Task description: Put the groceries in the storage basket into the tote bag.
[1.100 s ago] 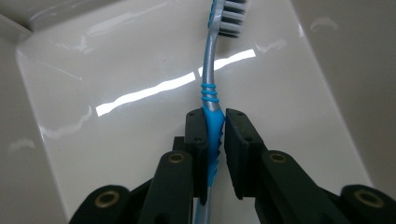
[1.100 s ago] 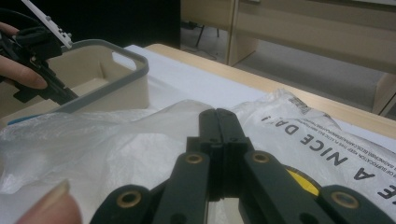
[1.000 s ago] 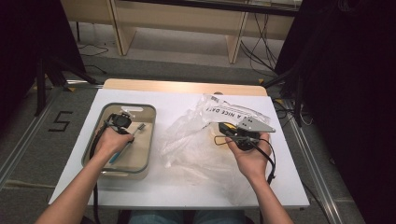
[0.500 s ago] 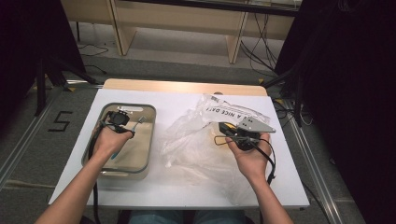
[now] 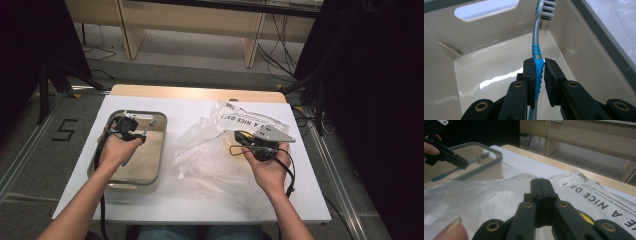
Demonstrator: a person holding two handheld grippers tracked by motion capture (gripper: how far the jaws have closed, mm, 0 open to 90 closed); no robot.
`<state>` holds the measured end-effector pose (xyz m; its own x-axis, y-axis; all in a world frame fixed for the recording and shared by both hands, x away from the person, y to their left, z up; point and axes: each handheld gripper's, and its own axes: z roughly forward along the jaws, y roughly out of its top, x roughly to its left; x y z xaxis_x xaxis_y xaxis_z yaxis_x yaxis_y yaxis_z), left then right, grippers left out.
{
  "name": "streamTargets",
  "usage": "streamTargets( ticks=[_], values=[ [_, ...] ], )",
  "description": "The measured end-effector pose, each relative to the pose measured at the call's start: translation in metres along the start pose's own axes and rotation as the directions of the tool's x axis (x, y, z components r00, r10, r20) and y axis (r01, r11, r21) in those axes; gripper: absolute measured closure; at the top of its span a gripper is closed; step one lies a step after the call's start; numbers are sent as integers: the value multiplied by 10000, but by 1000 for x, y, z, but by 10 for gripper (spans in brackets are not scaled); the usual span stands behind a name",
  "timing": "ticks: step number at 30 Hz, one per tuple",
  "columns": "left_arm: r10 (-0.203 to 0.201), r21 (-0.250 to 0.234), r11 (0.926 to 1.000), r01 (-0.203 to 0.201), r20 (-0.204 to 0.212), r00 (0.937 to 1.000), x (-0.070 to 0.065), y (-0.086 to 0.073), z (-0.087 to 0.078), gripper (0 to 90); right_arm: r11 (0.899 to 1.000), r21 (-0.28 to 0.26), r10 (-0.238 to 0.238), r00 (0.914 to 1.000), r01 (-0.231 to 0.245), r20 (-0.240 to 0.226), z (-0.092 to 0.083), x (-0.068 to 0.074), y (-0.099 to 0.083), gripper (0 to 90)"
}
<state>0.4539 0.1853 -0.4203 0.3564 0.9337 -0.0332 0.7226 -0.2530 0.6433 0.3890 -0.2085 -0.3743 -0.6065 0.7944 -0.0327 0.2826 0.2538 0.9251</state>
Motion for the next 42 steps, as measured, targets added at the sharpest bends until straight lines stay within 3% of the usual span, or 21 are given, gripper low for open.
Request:
streamTargets(
  ticks=[15,24,42],
  values=[
    [146,-1080,9941,-128,162,9998,-10,7,-20,791,10000,-15,-15,10000,15,10,0,0,0,900],
    [280,-1767,9840,-212,357,9990,-21,13,-36,791,10000,-10,-16,10000,16,2,0,0,0,900],
    [456,-2514,9675,-258,734,9963,-35,14,-59,791,10000,-9,-22,10000,22,-3,1,1,-1,900]
  ],
)
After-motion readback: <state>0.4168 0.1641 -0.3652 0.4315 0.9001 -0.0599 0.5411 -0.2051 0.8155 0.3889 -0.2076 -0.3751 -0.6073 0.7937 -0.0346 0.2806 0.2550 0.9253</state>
